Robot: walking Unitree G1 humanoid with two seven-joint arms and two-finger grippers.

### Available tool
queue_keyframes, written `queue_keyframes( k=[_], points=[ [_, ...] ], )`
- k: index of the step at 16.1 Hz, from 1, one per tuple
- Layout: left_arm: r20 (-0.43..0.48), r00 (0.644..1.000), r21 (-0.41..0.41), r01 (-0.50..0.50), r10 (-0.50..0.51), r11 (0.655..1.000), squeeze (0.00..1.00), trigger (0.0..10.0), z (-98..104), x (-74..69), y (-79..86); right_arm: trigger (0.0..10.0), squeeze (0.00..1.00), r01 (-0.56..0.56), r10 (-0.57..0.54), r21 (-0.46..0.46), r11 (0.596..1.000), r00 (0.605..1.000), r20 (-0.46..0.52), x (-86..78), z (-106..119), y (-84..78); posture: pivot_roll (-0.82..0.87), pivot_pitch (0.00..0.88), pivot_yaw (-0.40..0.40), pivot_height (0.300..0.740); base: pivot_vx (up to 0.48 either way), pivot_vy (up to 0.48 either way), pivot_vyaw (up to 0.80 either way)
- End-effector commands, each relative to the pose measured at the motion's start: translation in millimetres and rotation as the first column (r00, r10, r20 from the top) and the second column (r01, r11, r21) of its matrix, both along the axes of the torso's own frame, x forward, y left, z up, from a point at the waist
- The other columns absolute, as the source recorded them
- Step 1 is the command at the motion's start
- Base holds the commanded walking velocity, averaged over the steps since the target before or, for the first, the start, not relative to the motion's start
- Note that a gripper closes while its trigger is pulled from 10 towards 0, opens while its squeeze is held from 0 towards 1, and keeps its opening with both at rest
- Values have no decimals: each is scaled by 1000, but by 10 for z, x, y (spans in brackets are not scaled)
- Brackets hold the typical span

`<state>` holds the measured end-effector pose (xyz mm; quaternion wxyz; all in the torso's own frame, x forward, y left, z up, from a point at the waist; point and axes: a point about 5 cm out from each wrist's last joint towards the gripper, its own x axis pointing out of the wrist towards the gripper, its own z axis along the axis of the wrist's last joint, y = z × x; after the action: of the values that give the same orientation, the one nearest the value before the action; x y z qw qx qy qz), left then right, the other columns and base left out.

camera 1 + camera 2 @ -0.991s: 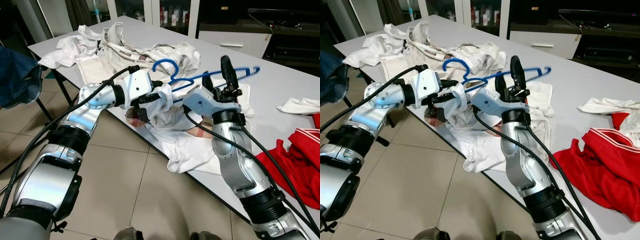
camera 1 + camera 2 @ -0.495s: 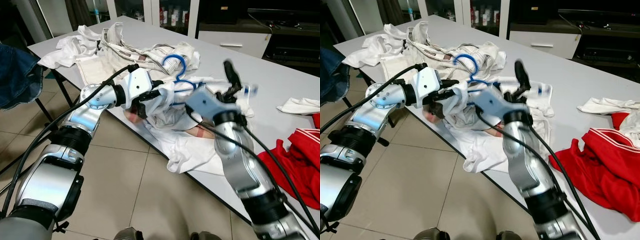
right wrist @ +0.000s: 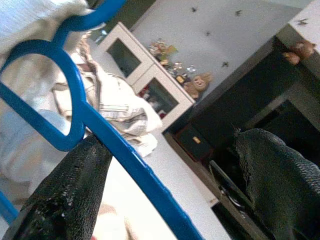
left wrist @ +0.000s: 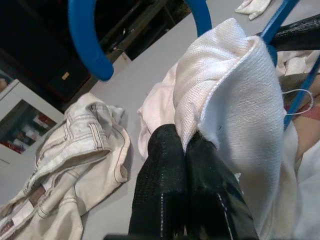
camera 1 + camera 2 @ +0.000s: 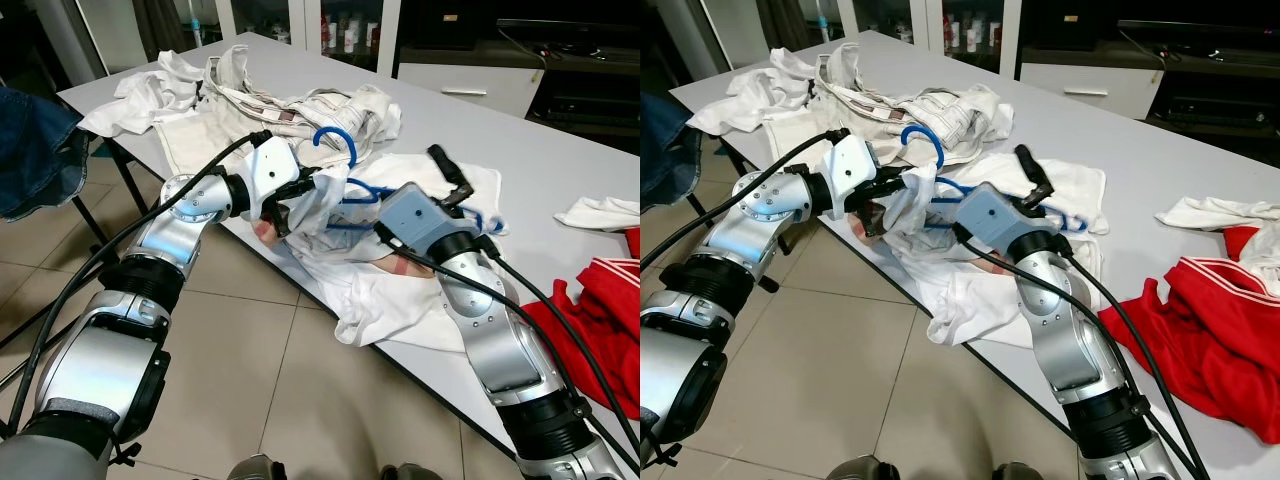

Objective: Hang hanger

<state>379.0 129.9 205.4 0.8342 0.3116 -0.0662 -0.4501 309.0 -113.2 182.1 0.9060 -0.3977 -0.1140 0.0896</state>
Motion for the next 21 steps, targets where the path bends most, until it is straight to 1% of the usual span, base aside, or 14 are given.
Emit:
queue_keyframes(
  k=[1,2,3,4,5,6,7,8,9,10,11,14,17,21],
  points=[
    [-4,1000,13,-16,16,1000,0,6745,-20,4,37,10000,451,-26,26,-7,1000,999,-22,10,-20,25,-30,0,54,723,0,0,0],
    [-1,1000,15,-19,19,1000,0,8118,-20,4,44,10000,451,-32,32,-18,999,999,-25,9,-30,26,-27,0,54,723,0,0,0],
    [12,999,17,-35,34,999,0,9843,-9,12,66,10000,455,-60,59,-36,998,997,-42,-1,-55,36,-25,0,55,723,0,0,0],
    [56,997,18,-48,47,999,0,10000,38,23,76,5569,447,-80,78,-41,996,995,-62,-11,-75,40,-25,0,55,723,0,0,0],
    [86,995,21,-48,46,999,0,10000,66,23,77,4627,443,-85,82,-38,996,994,-69,-14,-80,43,-24,0,57,723,0,0,0],
    [145,988,18,-56,53,998,0,10000,136,35,58,2510,443,-78,75,-26,997,993,-86,-9,-96,30,-25,0,58,723,0,0,0],
    [154,987,16,-57,54,998,0,10000,149,37,54,2510,443,-77,74,-23,997,993,-90,-8,-100,26,-25,0,58,723,0,0,0],
    [167,984,13,-58,55,998,0,10000,175,42,43,3059,447,-75,72,-20,997,991,-110,-6,-124,16,-27,0,59,723,0,0,0],
    [173,984,17,-57,53,998,0,10000,181,42,41,1961,443,-76,73,-16,997,989,-128,-6,-142,12,-30,0,59,723,0,0,0],
    [180,982,21,-56,51,998,0,10000,183,41,41,1569,447,-78,75,-12,997,986,-149,-9,-165,8,-31,0,60,723,0,0,0],
    [182,982,20,-58,54,998,0,10000,181,42,42,0,443,-83,81,-5,997,981,-177,-17,-205,3,-30,0,60,723,0,0,0],
    [210,976,50,-65,53,997,0,10000,173,41,51,0,435,-88,93,30,996,970,-223,-42,-261,13,-27,0,62,723,0,0,0],
    [294,955,110,-86,50,990,0,10000,240,43,71,0,408,-32,57,102,994,966,-253,-12,-263,-29,-24,0,64,723,0,0,0],
    [297,955,165,-81,29,983,0,10000,212,37,89,0,404,29,16,154,988,960,-280,20,-269,-105,-24,0,65,723,0,0,0]
  ],
)
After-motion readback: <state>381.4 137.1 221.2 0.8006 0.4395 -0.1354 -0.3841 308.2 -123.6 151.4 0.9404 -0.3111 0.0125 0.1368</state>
